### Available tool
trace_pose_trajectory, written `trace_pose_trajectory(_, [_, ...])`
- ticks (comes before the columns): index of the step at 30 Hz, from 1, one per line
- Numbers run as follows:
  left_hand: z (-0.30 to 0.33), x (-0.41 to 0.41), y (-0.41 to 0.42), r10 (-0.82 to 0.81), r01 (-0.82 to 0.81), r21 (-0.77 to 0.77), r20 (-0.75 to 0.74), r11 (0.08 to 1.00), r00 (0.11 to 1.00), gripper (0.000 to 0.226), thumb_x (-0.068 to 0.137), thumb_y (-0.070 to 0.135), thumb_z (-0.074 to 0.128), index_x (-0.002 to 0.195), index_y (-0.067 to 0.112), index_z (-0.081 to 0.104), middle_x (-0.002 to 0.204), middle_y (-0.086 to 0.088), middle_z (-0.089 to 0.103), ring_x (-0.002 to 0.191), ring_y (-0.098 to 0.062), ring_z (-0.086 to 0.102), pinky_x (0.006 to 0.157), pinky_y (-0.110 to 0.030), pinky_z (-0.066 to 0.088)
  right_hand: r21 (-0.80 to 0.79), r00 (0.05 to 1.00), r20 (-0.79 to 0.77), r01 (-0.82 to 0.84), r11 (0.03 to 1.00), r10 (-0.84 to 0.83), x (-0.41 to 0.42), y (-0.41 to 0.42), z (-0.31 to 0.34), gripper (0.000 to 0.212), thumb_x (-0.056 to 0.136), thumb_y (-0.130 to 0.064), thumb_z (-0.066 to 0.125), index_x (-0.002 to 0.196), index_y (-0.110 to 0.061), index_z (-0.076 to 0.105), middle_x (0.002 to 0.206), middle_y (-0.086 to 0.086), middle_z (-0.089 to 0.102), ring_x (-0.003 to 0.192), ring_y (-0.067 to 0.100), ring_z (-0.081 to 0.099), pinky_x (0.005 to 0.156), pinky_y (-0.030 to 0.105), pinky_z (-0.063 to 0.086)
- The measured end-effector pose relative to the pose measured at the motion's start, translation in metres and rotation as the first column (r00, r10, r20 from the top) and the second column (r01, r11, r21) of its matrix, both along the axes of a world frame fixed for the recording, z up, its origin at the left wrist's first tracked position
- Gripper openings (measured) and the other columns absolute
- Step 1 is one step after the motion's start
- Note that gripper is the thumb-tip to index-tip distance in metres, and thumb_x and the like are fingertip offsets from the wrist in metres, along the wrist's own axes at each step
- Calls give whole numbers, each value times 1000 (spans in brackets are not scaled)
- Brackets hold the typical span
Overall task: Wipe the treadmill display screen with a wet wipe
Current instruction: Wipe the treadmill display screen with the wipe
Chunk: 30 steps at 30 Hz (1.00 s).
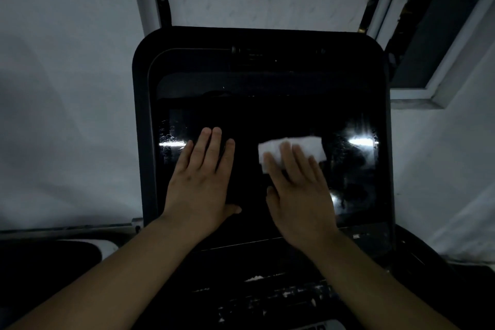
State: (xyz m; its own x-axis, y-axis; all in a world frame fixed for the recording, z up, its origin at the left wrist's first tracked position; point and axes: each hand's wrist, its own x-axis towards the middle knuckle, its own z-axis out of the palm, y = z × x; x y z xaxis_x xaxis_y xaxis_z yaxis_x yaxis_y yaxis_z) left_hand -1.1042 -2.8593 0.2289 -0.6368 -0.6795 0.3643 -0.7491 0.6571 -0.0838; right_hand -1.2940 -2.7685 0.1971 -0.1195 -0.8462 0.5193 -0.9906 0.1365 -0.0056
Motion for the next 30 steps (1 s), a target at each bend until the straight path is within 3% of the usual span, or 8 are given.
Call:
trace_pose_trajectory(5, [5,-9,6,4,-5,-14,-34,1000,999,133,70,77,64,160,12,-11,169,-19,-15,155,-31,-21,126,-52,-3,31,998,-33,-47,998,48,6,24,-26,60,99,-33,40,158,-20,34,167,16,21,156,34,15,120,58,26])
trace_pose_trajectory(8, [15,-30,10,-55,54,-19,-65,998,996,129,75,78,59,159,9,-11,168,-19,-17,155,-32,-21,126,-52,-3,6,999,-35,-36,999,36,-4,5,-7,60,96,-32,40,155,-20,40,165,19,28,154,36,22,120,58,26])
trace_pose_trajectory(12, [20,-67,13,-83,83,-7,-12,997,996,123,84,78,50,157,5,-17,166,-19,-24,153,-32,-26,125,-51,-7,-2,1000,-23,2,1000,-2,-21,-24,29,66,94,-44,34,155,-22,39,163,20,31,152,37,26,123,56,22])
trace_pose_trajectory(17, [16,-72,8,-45,45,-1,13,999,999,118,89,72,50,155,5,-21,166,-18,-25,153,-30,-26,125,-48,-10,13,1000,-22,22,1000,-22,-26,-23,25,61,100,-41,34,159,-25,30,167,17,23,156,33,16,125,55,19])
trace_pose_trajectory(20, [16,-72,8,-47,47,6,10,999,999,115,91,67,48,154,4,-25,166,-17,-26,153,-29,-26,125,-47,-10,21,1000,-4,20,1000,-20,-24,-2,6,61,99,-39,33,157,-23,34,167,16,21,156,32,15,124,56,21])
trace_pose_trajectory(27, [12,-75,7,-49,49,31,4,998,999,123,86,79,44,153,5,-28,165,-16,-30,152,-28,-30,125,-48,-12,64,1000,3,-5,998,5,-12,46,-34,59,100,-32,38,158,-22,33,167,17,22,156,32,16,121,58,26])
trace_pose_trajectory(30, [12,-74,7,-43,42,22,50,999,998,135,78,81,54,153,4,-26,163,-18,-33,151,-30,-32,124,-50,-12,55,1000,-3,16,998,-15,-16,32,-18,59,98,-34,38,156,-20,38,165,19,28,154,35,22,121,59,26])
